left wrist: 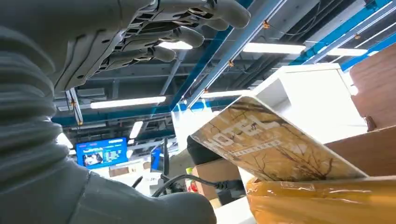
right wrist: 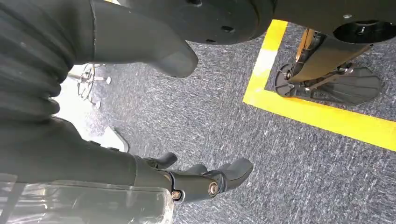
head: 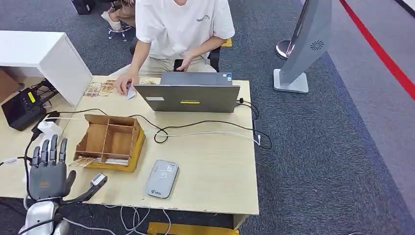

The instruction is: Pass the card to the sensor for recognition and then transmit it.

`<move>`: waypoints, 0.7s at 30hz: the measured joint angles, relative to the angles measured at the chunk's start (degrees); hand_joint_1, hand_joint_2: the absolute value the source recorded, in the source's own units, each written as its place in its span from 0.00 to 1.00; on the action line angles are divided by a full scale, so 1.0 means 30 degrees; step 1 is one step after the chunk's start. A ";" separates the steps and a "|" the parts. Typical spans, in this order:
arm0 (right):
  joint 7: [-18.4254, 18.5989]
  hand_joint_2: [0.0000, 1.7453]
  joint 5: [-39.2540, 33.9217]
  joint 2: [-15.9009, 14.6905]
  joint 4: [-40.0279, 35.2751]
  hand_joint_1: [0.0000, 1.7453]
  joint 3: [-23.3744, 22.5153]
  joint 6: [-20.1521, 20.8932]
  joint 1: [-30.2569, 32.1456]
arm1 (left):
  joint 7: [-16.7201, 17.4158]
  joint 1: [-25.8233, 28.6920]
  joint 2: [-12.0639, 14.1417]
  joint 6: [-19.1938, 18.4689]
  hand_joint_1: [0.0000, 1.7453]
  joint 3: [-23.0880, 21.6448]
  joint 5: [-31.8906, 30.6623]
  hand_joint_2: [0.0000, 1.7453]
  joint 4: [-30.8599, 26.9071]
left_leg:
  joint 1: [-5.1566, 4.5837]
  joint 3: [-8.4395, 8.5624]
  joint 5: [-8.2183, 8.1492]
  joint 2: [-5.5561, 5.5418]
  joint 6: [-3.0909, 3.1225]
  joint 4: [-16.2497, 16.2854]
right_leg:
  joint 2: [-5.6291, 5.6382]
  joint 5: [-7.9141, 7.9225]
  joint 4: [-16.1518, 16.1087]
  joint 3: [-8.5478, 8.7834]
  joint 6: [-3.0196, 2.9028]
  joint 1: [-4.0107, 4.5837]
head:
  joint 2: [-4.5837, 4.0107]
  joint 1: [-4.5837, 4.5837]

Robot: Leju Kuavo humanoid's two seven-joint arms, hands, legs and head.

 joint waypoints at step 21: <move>0.0007 1.00 0.0291 0.0007 0.0000 0.00 0.0000 0.0000 -0.0103 | 0.0496 -0.0321 -0.0102 0.0000 0.00 -0.0241 0.0000 1.00 -0.0007 | 0.0000 0.0001 0.0000 0.0003 0.0000 0.0000 | 0.0002 0.0001 0.0000 -0.0005 0.0000 0.0000 | 0.0000 0.0000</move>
